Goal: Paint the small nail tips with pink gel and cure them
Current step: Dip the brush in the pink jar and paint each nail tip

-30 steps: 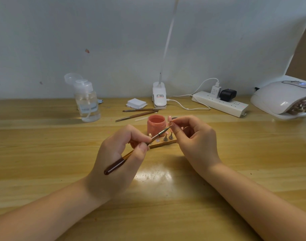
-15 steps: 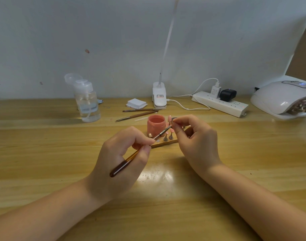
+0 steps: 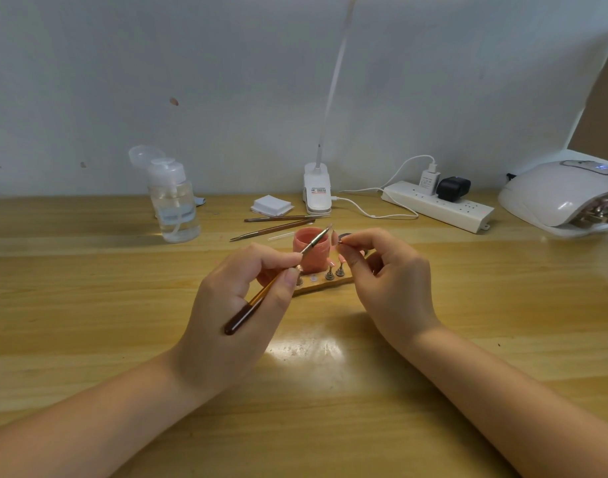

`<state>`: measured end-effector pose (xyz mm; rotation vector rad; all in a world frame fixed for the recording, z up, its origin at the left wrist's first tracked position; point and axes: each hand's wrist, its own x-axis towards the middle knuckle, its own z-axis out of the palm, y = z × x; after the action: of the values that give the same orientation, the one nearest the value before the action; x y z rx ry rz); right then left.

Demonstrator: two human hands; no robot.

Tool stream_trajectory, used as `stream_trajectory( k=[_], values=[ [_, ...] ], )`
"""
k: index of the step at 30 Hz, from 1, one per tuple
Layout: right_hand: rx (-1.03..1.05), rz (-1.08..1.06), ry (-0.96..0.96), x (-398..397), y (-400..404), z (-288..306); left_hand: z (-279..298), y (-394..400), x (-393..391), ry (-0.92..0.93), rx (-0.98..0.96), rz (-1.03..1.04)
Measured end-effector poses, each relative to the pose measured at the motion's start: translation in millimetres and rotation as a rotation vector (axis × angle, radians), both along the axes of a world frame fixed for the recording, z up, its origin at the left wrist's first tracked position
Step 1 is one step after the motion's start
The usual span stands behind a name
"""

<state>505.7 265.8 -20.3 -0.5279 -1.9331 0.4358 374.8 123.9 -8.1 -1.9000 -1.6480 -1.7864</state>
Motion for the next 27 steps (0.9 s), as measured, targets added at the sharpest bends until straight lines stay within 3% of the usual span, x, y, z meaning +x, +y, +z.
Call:
stream_trajectory(
  k=[12,27],
  values=[
    [-0.052,0.034,0.022,0.4,-2.0,1.6,-1.2,-1.1,-1.3,-0.159,-0.009,-0.043],
    [-0.105,0.064,0.056,-0.5,-0.7,-0.4,1.0,-1.0,1.6,-0.074,-0.044,-0.04]
  ],
)
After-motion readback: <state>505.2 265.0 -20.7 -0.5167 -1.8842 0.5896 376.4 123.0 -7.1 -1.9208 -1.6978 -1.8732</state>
